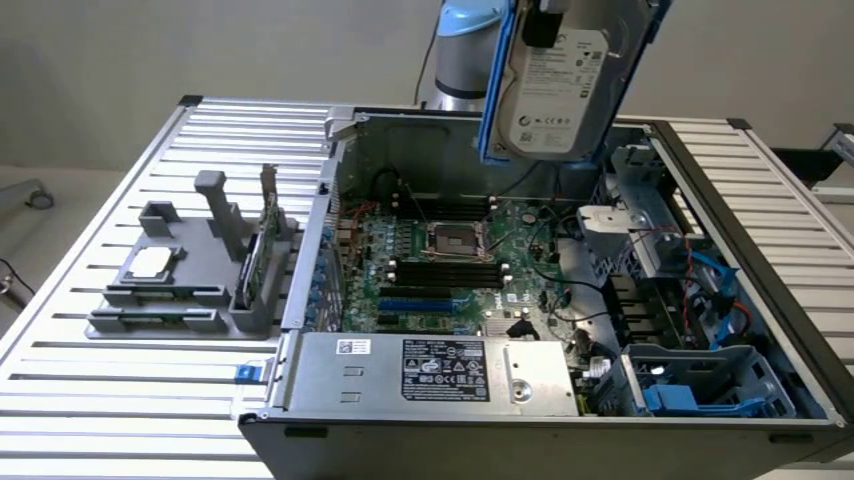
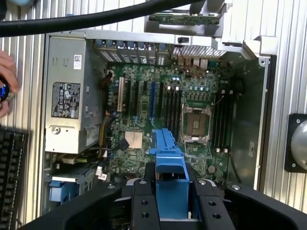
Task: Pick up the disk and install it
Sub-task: 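Pick up the disk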
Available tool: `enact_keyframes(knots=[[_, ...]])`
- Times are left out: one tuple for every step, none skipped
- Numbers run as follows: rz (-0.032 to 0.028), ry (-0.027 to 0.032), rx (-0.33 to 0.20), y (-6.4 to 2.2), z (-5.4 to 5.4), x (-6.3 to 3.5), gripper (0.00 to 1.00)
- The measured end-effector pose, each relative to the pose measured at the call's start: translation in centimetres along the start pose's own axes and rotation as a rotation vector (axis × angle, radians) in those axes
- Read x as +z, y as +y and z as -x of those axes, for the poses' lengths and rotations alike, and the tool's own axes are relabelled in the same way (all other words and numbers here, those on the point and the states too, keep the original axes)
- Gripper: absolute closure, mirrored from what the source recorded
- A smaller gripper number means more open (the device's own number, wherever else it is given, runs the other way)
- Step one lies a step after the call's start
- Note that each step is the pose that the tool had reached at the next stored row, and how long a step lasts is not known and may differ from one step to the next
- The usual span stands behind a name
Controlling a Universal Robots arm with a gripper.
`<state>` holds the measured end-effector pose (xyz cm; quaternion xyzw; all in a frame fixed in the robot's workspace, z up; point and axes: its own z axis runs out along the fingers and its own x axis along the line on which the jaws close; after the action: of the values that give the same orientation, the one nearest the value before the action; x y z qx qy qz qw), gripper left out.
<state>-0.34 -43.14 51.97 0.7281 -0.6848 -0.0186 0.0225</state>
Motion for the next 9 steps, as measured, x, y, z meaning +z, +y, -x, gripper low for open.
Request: enact_keyframes(knots=[[0.0,0.0,0.0,-0.05,-0.4,0.0,0.67],[0.0,0.0,0.0,-0.1,-0.8,0.0,0.67],[0.0,-0.0001,0.0,-0.15,-1.2,0.0,0.67],[0.0,-0.0001,0.0,-0.22,-1.6,0.01,0.67],[0.0,-0.0002,0.0,-0.29,-1.9,0.01,0.67],[0.0,-0.0003,0.0,-0.36,-2.3,0.01,0.67],[0.0,-0.0002,0.0,-0.44,-2.7,0.01,0.67],[0.0,-0.0003,0.0,-0.53,-3.1,0.01,0.67],[0.0,-0.0004,0.0,-0.62,-3.5,0.01,0.67]])
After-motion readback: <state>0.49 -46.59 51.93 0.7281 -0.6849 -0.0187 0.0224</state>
